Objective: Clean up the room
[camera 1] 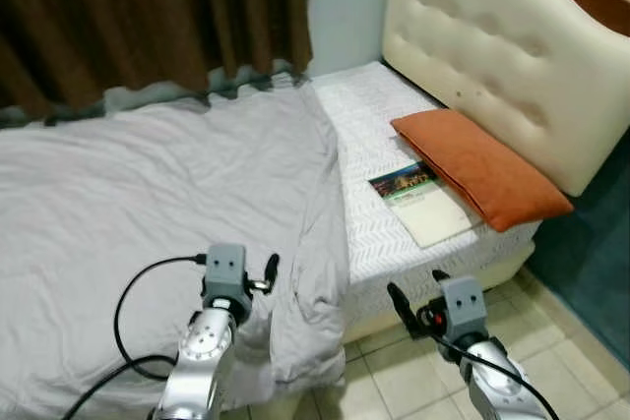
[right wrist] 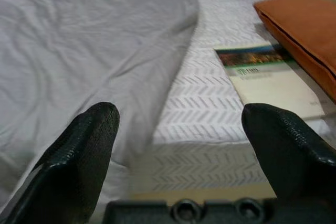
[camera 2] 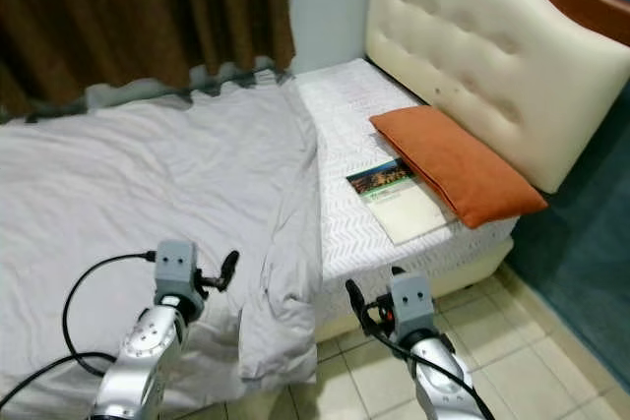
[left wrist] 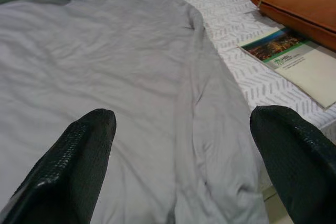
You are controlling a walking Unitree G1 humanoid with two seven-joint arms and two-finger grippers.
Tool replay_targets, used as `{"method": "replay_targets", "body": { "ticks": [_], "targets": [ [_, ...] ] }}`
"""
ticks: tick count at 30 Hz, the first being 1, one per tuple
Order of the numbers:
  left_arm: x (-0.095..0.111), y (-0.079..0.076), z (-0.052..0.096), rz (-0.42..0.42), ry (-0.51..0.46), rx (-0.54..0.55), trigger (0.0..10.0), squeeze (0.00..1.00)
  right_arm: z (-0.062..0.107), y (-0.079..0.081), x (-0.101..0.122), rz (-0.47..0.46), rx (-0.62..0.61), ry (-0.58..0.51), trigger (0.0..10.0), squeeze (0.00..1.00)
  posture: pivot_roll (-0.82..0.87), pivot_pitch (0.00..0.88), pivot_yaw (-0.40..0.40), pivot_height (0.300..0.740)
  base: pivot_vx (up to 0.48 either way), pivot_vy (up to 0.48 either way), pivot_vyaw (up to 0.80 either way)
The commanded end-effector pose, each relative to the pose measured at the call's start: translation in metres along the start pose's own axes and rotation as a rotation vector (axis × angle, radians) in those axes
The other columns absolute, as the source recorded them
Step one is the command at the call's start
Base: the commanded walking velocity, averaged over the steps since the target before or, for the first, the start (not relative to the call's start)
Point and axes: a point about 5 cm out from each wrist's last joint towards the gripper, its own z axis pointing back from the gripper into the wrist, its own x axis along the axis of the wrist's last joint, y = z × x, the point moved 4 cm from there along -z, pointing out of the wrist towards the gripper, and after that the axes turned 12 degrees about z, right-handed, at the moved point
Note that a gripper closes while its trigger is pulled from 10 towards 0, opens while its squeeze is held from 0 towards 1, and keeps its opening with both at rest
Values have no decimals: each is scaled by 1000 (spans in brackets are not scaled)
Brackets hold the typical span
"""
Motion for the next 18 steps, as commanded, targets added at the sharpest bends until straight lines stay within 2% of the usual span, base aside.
{"method": "replay_targets", "body": {
  "ticks": [1, 4, 6, 9, 11, 14, 18],
  "targets": [
    [-4, -14, -1, 4, 19, -39, 10000, 0, 3, -7, -3, 4, -14, 13, 10000, 0, -91, 33, 29, 740, 416, 240, 0],
    [-9, -18, -3, -23, 54, -69, 10000, 0, 5, -6, -3, 6, -10, 12, 10000, 0, -87, 56, 19, 740, 225, 80, 0],
    [-22, -15, -10, -33, 131, -59, 10000, 0, 8, -5, -3, 6, -4, 15, 10000, 0, -84, 65, 17, 740, 0, 0, 0],
    [-53, 4, -20, -16, 306, 7, 10000, 0, 20, 2, -11, 16, 26, 51, 10000, 0, -104, 178, -10, 740, 0, 0, 0],
    [-58, 9, -21, -15, 336, 30, 10000, 0, 25, 4, -13, 16, 33, 62, 10000, 0, -107, 187, -15, 740, 0, 0, 0],
    [-51, 17, -29, 13, 320, 81, 10000, 0, 46, 11, -15, 24, 57, 84, 10000, 0, -165, 304, -35, 740, 0, 0, 0],
    [-28, 11, -45, 43, 263, 97, 10000, 0, 77, 24, -15, 38, 79, 112, 10000, 0, -258, 429, -53, 740, 0, 0, 0]
  ]
}}
